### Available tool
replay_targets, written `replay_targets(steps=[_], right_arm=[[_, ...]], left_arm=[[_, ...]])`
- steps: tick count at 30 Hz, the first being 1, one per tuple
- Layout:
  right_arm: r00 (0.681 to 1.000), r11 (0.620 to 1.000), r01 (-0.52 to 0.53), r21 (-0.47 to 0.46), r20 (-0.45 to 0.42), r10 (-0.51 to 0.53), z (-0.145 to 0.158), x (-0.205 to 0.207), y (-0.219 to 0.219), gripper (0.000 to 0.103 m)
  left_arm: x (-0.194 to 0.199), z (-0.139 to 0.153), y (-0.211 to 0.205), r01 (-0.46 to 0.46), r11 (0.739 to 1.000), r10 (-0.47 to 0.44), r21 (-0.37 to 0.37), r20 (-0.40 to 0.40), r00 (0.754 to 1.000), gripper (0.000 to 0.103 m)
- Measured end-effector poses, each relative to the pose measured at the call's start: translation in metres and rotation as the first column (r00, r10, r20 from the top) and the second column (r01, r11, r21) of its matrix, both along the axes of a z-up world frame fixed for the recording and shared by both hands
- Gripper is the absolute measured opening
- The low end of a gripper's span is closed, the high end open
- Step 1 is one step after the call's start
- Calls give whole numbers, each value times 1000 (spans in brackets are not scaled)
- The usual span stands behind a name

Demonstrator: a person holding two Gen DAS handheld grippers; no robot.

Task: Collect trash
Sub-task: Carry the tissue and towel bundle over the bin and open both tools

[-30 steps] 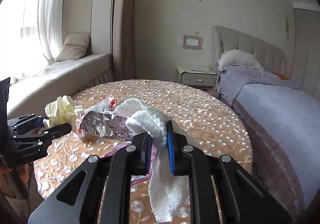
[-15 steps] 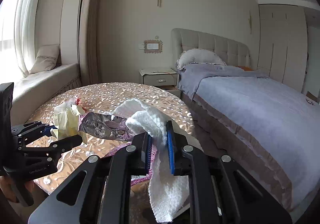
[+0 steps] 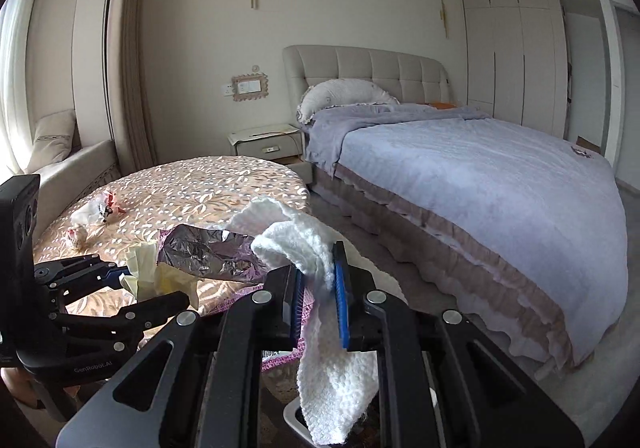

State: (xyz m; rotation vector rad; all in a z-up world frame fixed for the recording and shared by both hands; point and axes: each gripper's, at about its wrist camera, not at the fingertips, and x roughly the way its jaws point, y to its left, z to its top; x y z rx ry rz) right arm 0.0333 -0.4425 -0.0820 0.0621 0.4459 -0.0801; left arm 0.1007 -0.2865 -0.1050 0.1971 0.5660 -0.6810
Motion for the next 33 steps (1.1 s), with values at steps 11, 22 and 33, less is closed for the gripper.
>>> replay_targets(steps=[11,22,33], right_arm=[[994,992,99,84,-56,-94,-39,-11,-48,15],[979,981,144,126,-163,-123,-92,7,-75,16],[946,967,194,167,-292,-140,-146,29,-100,16]], left_arm=[[1,-41,-67,159,986,-154,51,-104,983,46],[12,-104,-115,232,959,-197,164,-203,959,46],[40,-174,-154,326,916,-231,234,-356,905,46]])
